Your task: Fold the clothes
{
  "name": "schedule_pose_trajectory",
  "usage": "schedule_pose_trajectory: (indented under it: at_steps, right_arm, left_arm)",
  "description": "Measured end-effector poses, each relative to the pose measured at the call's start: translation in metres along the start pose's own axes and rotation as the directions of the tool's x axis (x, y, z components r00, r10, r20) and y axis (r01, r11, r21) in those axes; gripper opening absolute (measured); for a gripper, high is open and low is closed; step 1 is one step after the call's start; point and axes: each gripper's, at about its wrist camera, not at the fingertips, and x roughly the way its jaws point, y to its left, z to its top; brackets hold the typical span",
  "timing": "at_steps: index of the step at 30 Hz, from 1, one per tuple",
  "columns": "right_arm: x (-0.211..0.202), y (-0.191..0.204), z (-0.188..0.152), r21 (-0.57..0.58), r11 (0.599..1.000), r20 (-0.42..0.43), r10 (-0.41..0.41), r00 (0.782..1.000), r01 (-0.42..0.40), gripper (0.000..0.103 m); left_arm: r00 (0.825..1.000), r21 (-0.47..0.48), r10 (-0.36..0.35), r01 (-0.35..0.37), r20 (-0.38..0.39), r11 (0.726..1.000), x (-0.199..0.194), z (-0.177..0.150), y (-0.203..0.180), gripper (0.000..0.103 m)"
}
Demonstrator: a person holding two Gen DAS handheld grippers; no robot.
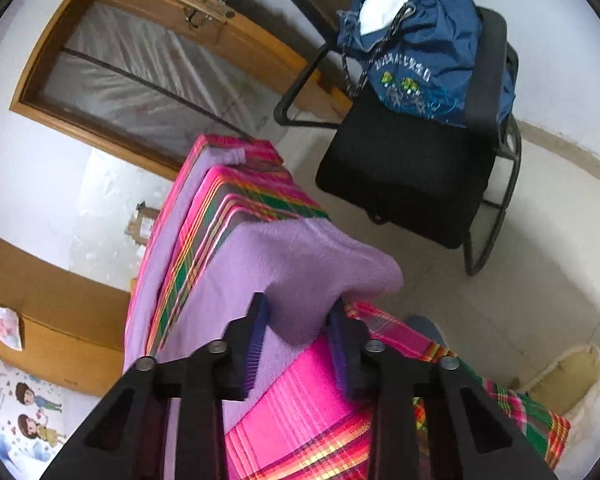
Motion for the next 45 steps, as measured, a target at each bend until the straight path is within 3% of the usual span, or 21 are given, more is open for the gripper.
schedule_pose_trajectory:
  at_steps: [1, 6, 15, 21, 26, 28, 34, 42, 45]
  right_arm:
    - [0.0, 0.001, 0.001, -0.002, 1.0, 0.006, 0.004, 1.0, -0.004, 0.017]
    - [-0.006, 0.011, 0.003, -0.045, 0.999, 0.043, -0.001, 0.999, 0.003, 0.006]
    - [-0.027, 0.025, 0.011, -0.069, 0.997, 0.098, 0.05, 0.994, -0.044, 0.004]
    - [-0.042, 0.033, 0.017, -0.085, 0.994, 0.121, 0.073, 0.99, -0.063, 0.004]
    - [-0.047, 0.031, 0.023, -0.08, 0.996, 0.134, 0.046, 0.99, -0.035, 0.004]
    - [-0.042, 0.028, 0.022, -0.083, 0.997, 0.121, 0.015, 0.993, -0.005, 0.004]
    - [-0.025, -0.003, 0.011, -0.013, 0.998, 0.073, -0.053, 0.996, 0.054, 0.004]
    - [-0.048, 0.021, 0.017, -0.067, 0.998, 0.131, -0.007, 0.991, 0.016, 0.003]
    - [-0.055, 0.026, 0.017, -0.091, 0.995, 0.139, -0.023, 0.99, 0.036, 0.003]
  left_arm:
    - [1.0, -0.006, 0.01, -0.01, 0.007, 1.0, -0.001, 0.0, 0.002, 0.014]
    - [1.0, -0.018, -0.011, 0.011, 0.023, 1.0, -0.009, -0.001, 0.006, 0.01]
    - [0.996, 0.019, -0.068, 0.067, 0.06, 0.998, -0.038, 0.011, -0.002, 0.009]
    - [0.998, 0.053, -0.054, 0.052, 0.044, 0.997, -0.043, 0.016, -0.007, 0.009]
    - [0.999, 0.063, -0.046, 0.044, 0.02, 0.997, -0.04, 0.018, -0.006, 0.008]
    - [1.0, 0.102, -0.009, 0.007, 0.014, 0.995, -0.038, 0.014, -0.007, 0.008]
    - [0.998, 0.062, 0.034, -0.031, -0.052, 0.998, -0.02, 0.003, 0.017, 0.008]
    - [1.0, 0.121, -0.008, 0.007, 0.009, 0.993, -0.049, 0.015, -0.009, 0.007]
    - [1.0, 0.139, 0.005, -0.007, 0.012, 0.99, -0.052, 0.013, -0.01, 0.008]
